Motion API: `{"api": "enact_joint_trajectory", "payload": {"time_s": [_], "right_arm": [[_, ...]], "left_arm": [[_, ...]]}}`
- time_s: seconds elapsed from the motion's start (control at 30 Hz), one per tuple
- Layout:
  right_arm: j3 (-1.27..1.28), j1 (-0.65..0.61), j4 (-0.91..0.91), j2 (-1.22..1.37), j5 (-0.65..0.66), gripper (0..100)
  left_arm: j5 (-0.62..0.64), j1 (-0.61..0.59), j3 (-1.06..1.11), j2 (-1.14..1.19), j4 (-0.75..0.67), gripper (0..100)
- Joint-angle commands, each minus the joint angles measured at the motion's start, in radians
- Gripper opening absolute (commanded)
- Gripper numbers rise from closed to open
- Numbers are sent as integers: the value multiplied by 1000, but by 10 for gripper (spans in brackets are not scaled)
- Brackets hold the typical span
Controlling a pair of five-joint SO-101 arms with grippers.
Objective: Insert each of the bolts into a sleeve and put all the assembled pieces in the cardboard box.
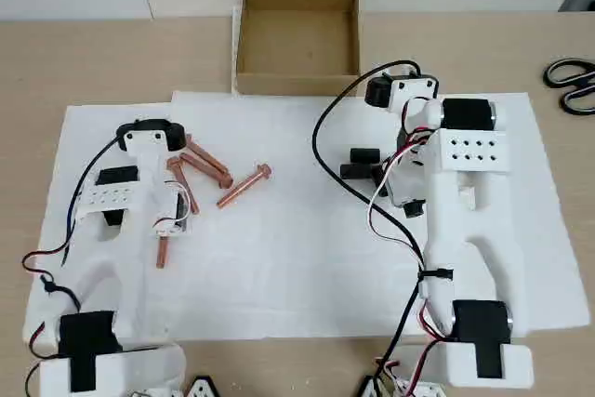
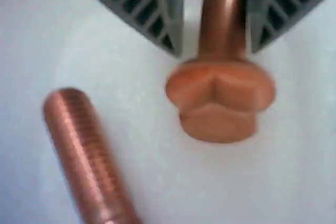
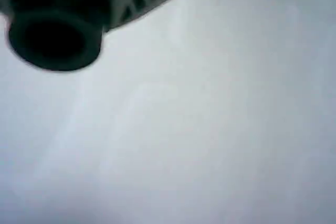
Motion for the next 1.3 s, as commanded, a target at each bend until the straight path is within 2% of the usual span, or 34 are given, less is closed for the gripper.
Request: {"api": "enact_joint_trajectory", "payload": {"time_s": [0.0, 0.13, 0.3, 0.6, 0.87, 1.07, 1.27], "right_arm": [[0, 2, 1, -50, -11, 5], [0, 2, 1, -50, -11, 5], [0, 2, 1, -50, -12, 5], [0, 2, 1, -50, -12, 5], [0, 2, 1, -50, -12, 5], [0, 2, 1, -50, -12, 5], [0, 2, 1, -50, -12, 5]], "left_arm": [[6, 14, -42, -66, 20, 80], [6, 20, -42, -193, 83, 80], [-15, 17, -10, -298, 91, 81], [-15, 14, 104, -298, -37, 83], [-15, 14, 96, -282, -38, 84], [-14, -14, 24, -132, -38, 84], [-14, -31, -10, -75, -64, 83]]}}
